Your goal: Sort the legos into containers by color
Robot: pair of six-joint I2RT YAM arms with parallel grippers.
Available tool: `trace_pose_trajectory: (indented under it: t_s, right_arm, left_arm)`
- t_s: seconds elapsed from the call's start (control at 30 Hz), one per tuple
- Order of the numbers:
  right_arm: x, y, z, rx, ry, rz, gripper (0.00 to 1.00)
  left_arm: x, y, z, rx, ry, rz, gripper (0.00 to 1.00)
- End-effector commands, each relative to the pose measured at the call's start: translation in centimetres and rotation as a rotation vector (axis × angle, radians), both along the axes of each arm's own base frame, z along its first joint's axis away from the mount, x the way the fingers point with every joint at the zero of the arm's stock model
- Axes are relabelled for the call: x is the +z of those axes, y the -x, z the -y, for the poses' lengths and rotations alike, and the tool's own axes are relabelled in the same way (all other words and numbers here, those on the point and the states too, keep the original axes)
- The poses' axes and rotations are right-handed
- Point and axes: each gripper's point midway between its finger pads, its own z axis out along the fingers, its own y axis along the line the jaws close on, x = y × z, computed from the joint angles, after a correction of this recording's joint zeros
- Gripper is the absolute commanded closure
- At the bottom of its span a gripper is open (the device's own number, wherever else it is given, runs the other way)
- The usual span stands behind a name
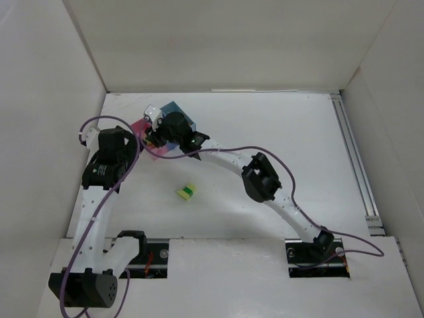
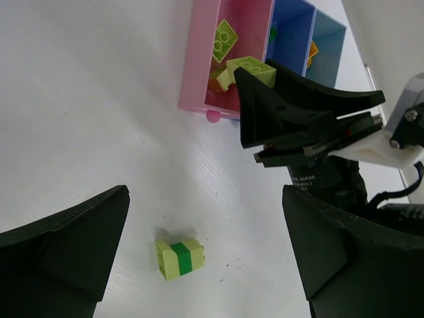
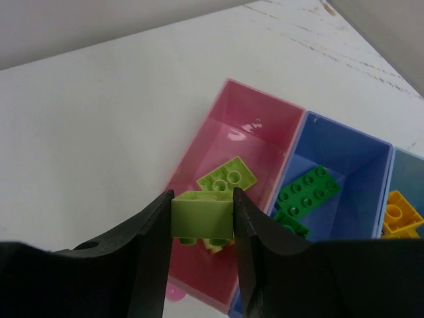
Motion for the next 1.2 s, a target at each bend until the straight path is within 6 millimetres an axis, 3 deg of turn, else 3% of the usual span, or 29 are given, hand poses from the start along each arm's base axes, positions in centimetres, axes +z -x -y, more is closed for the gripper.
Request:
trace_pose_trajectory:
  t_s: [0.0, 0.1, 0.13, 0.17, 0.23, 0.33, 0.37, 0.4, 0.47, 0.5, 0.53, 0.57, 0.6, 0.63, 0.67, 0.7, 0.73, 0.8, 0.83, 0.87, 0.9, 0.93, 0.97, 1.0, 1.03, 1.07, 1.1, 1.13, 1.17]
  right_arm:
    - [3.0, -2.1, 0.3, -0.101, -0.076, 0.034, 0.79]
    - [3.5, -1.3, -0.4, -0.070, -0.091, 0.029, 0.61]
    - [3.0, -1.0, -0.4, -0.058, -0.083, 0.021, 0.48]
    - [3.0, -0.9, -0.3, -0.058, -0.079, 0.018, 0.45]
    - [3.9, -0.6, -0.1, -0.049, -0.085, 0.020, 0.37]
    - [5.9, -0.1, 0.7, -0.046, -0.081, 0.040, 0.12]
    - [5.2, 0.0, 0.7, -0.046, -0.070, 0.032, 0.09]
    - [7.0, 0.2, 1.1, -0.045, -0.083, 0.052, 0.06]
    - [7.2, 0.6, 1.7, -0.046, -0.072, 0.045, 0.05]
    - [9.6, 0.5, 2.6, -0.055, -0.094, 0.061, 0.03]
    - [10.3, 0.7, 3.2, -0.067, -0.094, 0.064, 0.03]
    - [11.0, -0.1, 4.5, -0.106, -0.103, 0.064, 0.03]
    - [9.6, -1.1, 6.3, -0.136, -0.074, 0.032, 0.03]
    - [12.5, -1.4, 8.1, -0.172, -0.120, 0.032, 0.03]
    - [13.0, -1.9, 9.5, -0.193, -0.127, 0.027, 0.03]
    - [13.1, -3.5, 12.1, -0.230, -0.121, 0.024, 0.03]
    - [13.7, -3.5, 14.3, -0.256, -0.124, 0.014, 0.02]
    - [13.6, -4.1, 17.5, -0.295, -0.124, -0.018, 0.00]
    - [11.3, -5.0, 20.5, -0.338, -0.093, -0.057, 0.00]
    - [13.3, -4.7, 22.5, -0.361, -0.122, -0.042, 0.00]
    - [13.0, -4.5, 23.8, -0.370, -0.115, -0.051, 0.00]
    - [10.7, -4.5, 26.0, -0.404, -0.078, -0.087, 0.00]
    - [10.8, -4.1, 26.9, -0.413, -0.080, -0.085, 0.00]
    - [12.4, -3.0, 27.8, -0.407, -0.084, -0.047, 0.00]
    - [12.3, -2.6, 28.5, -0.423, -0.072, -0.039, 0.00]
    - [10.8, -1.8, 29.1, -0.422, -0.040, -0.052, 0.00]
    - [12.0, -1.0, 29.7, -0.419, -0.047, -0.027, 0.00]
    - [11.9, -0.5, 30.1, -0.417, -0.037, -0.019, 0.00]
    - [11.7, 0.0, 30.4, -0.417, -0.034, -0.022, 0.00]
  left_arm:
    - [1.0, 0.4, 0.1, -0.027, -0.016, 0.027, 0.00]
    - [0.9, 0.5, 0.3, -0.041, -0.016, 0.025, 0.00]
    - [0.9, 0.5, 0.5, -0.059, -0.019, 0.022, 0.00]
    - [0.9, 0.5, 0.5, -0.069, -0.030, 0.019, 0.00]
    - [0.6, 0.5, 0.8, -0.094, -0.027, 0.017, 0.00]
    - [0.4, 0.5, 1.4, -0.142, -0.026, 0.015, 0.00]
    - [0.4, 0.5, 1.6, -0.159, -0.027, 0.014, 0.00]
    - [0.4, 0.5, 1.6, -0.159, -0.027, 0.014, 0.00]
    - [0.3, 0.6, 2.2, -0.211, -0.027, 0.010, 0.00]
    - [0.1, 0.6, 2.4, -0.228, -0.027, 0.009, 0.00]
    - [0.1, 0.7, 2.7, -0.250, -0.027, 0.008, 0.00]
    - [0.6, 0.7, 3.4, -0.299, -0.019, 0.031, 0.00]
    - [0.0, 0.9, 3.5, -0.315, -0.023, 0.019, 0.00]
    - [-0.4, 1.0, 3.7, -0.322, -0.016, 0.009, 0.00]
    - [-0.5, 1.2, 4.4, -0.376, -0.008, 0.018, 0.00]
    - [-1.2, 1.5, 4.7, -0.402, -0.010, 0.012, 0.00]
    - [-1.5, 1.6, 4.8, -0.426, -0.017, 0.011, 0.00]
    - [-2.0, 1.9, 6.0, -0.505, -0.018, 0.018, 0.00]
    - [-2.8, 2.2, 6.2, -0.514, -0.014, -0.001, 0.00]
    - [-3.2, 2.3, 6.6, -0.542, -0.020, -0.002, 0.00]
    - [-3.9, 2.5, 7.0, -0.557, -0.015, -0.026, 0.00]
    - [-4.9, 2.9, 7.6, -0.584, -0.022, -0.055, 0.00]
    - [-5.2, 2.7, 8.3, -0.609, -0.023, -0.052, 0.00]
    - [-5.6, 2.9, 9.1, -0.638, -0.022, -0.066, 0.00]
    - [-6.7, 3.2, 10.3, -0.673, -0.041, -0.110, 0.00]
    - [-7.1, 3.1, 11.1, -0.701, -0.059, -0.122, 0.00]
    - [-7.2, 3.0, 12.1, -0.713, -0.069, -0.127, 0.00]
    - [-8.3, 2.7, 12.4, -0.718, -0.117, -0.171, 0.00]
    - [-8.0, 3.0, 14.6, -0.777, -0.137, -0.161, 0.00]
